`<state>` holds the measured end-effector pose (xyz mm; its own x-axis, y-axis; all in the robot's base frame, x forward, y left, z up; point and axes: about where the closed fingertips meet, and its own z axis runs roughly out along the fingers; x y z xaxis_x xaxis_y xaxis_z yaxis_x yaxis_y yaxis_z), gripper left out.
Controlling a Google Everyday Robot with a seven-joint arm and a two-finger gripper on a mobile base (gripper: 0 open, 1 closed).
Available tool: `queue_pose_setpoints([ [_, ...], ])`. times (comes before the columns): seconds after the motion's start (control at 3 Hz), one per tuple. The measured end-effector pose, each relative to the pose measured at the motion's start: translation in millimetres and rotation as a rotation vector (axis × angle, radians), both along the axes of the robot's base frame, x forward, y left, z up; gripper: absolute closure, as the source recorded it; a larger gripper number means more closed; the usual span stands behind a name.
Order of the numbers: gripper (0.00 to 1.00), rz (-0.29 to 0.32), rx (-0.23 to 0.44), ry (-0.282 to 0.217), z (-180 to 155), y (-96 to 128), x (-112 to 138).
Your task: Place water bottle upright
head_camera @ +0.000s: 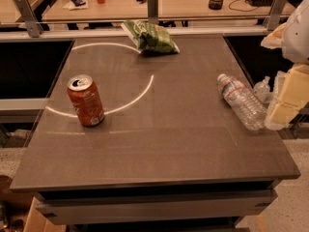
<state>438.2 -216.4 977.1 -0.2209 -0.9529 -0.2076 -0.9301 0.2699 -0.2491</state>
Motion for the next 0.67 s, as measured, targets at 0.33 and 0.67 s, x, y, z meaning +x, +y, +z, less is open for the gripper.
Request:
queue_pose_setpoints([
  [0.33,0.0,-0.011,-0.001,-0.01,2,0,0],
  [0.67,0.0,-0.113,0.043,-0.015,-3,-11,-1],
])
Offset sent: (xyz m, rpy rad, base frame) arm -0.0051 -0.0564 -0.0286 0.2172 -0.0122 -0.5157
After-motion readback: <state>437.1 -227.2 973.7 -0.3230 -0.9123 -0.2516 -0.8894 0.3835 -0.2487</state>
